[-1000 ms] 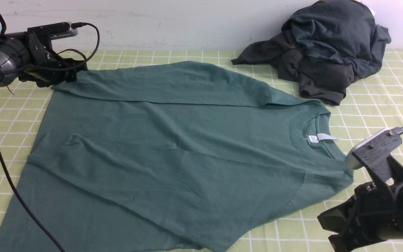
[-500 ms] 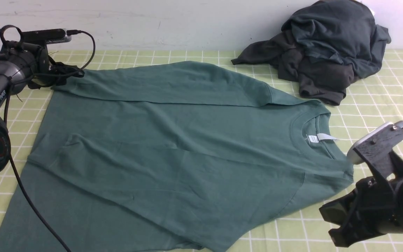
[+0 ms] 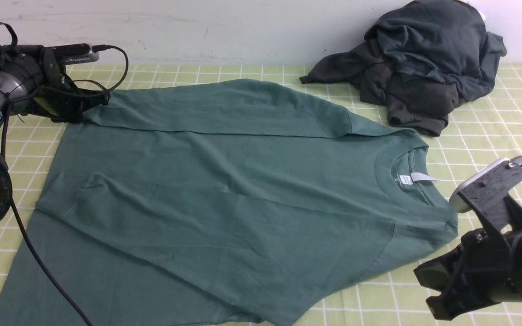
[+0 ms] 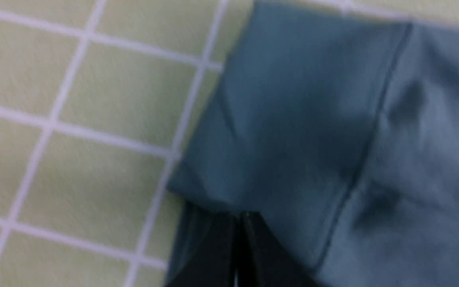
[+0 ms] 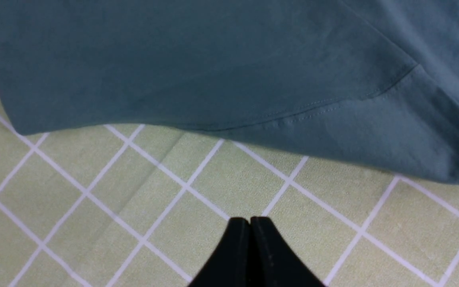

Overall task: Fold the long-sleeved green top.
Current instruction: Use the left arm to clamp the cuff farthest from it

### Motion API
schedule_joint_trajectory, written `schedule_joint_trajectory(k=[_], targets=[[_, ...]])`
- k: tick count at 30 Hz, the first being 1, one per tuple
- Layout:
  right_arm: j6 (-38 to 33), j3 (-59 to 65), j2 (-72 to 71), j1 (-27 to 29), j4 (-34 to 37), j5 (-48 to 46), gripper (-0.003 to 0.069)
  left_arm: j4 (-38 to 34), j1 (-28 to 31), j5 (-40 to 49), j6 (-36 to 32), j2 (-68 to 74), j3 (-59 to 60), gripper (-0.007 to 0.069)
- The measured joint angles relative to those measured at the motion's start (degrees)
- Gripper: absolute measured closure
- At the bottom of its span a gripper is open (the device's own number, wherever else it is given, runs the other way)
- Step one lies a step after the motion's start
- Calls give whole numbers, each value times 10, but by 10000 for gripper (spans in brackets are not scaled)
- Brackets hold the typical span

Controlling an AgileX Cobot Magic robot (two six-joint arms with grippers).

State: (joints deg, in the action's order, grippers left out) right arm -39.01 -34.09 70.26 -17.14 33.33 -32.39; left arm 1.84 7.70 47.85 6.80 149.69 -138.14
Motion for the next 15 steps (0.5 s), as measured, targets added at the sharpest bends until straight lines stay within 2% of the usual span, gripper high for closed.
schedule_joint_trajectory(k=[4,7,8,9,11,15], targets=[[0,0,0,0,-4,0,669,-8,0,34,-9,0,-30,584],[0,0,0,0,-8,0,669,-5,0,34,-10,0,-52,468],[0,0,0,0,-8,0,669,-5,0,34,-10,0,-53,452],[0,0,0,0,-8,0,669,-4,0,34,-7,0,-55,395],[0,0,0,0,-8,0,669,-2,0,34,11,4,-55,326],[0,0,0,0,-8,1,669,28,-1,25,67,25,-57,284]])
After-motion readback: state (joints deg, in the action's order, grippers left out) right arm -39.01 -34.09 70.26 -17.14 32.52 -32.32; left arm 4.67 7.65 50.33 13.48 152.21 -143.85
